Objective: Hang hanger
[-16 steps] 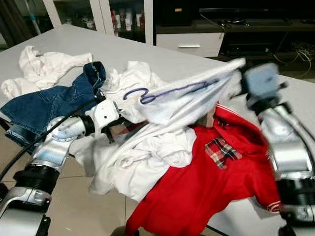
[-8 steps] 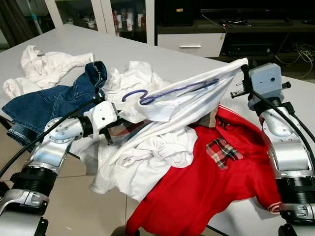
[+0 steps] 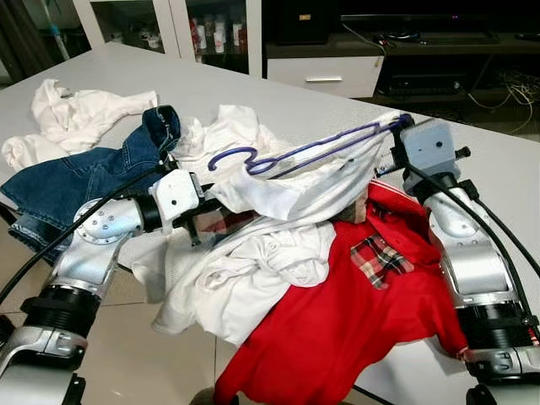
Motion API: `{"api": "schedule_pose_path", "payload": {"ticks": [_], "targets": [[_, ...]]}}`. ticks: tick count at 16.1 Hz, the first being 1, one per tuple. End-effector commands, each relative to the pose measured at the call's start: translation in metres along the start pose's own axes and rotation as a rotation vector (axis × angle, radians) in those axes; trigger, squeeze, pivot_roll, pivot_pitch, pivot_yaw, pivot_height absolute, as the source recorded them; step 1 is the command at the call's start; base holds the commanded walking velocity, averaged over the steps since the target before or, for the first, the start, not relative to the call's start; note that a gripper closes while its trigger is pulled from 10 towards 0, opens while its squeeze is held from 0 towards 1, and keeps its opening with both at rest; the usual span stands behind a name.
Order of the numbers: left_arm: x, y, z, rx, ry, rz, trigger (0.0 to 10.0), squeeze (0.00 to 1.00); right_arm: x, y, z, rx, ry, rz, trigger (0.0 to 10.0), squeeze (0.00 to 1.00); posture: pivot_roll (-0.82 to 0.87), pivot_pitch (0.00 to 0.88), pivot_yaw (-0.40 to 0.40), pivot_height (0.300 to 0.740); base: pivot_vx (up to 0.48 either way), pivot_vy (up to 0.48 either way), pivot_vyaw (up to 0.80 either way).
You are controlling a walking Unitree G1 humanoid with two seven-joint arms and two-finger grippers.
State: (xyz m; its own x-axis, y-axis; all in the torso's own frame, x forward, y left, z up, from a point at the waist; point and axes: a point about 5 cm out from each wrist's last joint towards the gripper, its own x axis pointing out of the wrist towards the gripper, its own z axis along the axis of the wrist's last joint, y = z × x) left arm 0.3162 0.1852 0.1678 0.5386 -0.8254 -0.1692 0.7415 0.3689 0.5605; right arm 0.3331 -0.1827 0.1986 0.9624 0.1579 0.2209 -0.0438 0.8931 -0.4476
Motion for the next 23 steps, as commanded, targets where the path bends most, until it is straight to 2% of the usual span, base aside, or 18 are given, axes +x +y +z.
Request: {"api": "schedule_pose_path", "payload": {"ticks": [1,6,10,13,18,22,23], "targets": [[-0.005,0.0,-0.004,-0.004,0.034,-0.01,0.0,0.0,0.003,-0.009,0.012,0.0,-0.047,-0.023,10.0,0.0,0.07,0.0,0.024,0.74,0.0,0.0,0.0],[-0.008,0.0,-0.012,-0.004,0.1,0.014,0.0,0.0,-0.001,-0.027,0.016,0.001,-0.058,-0.063,10.0,0.0,0.07,0.0,0.016,0.74,0.0,0.0,0.0],[-0.007,0.006,-0.01,0.004,0.096,0.062,0.0,0.0,-0.01,-0.024,0.008,-0.003,-0.023,-0.037,10.0,0.0,0.07,0.0,0.016,0.74,0.0,0.0,0.0],[-0.005,0.011,-0.007,0.022,0.077,0.09,0.0,0.0,-0.012,-0.01,0.004,0.003,0.006,0.037,10.0,0.0,0.06,0.0,0.017,0.74,0.0,0.0,0.0],[-0.008,0.005,-0.016,0.048,0.151,0.042,0.0,0.0,-0.009,-0.017,0.019,0.023,-0.036,0.018,10.0,0.0,0.06,0.0,0.023,0.74,0.0,0.0,0.0],[-0.008,0.005,-0.016,0.054,0.165,0.036,0.0,0.0,-0.007,-0.021,0.027,0.035,-0.051,0.002,10.0,0.0,0.06,0.0,0.023,0.74,0.0,0.0,0.0],[-0.01,0.006,-0.019,0.062,0.198,0.047,0.0,0.0,-0.007,-0.023,0.032,0.037,-0.062,0.005,10.0,0.0,0.06,0.0,0.025,0.74,0.0,0.0,0.0]]}}
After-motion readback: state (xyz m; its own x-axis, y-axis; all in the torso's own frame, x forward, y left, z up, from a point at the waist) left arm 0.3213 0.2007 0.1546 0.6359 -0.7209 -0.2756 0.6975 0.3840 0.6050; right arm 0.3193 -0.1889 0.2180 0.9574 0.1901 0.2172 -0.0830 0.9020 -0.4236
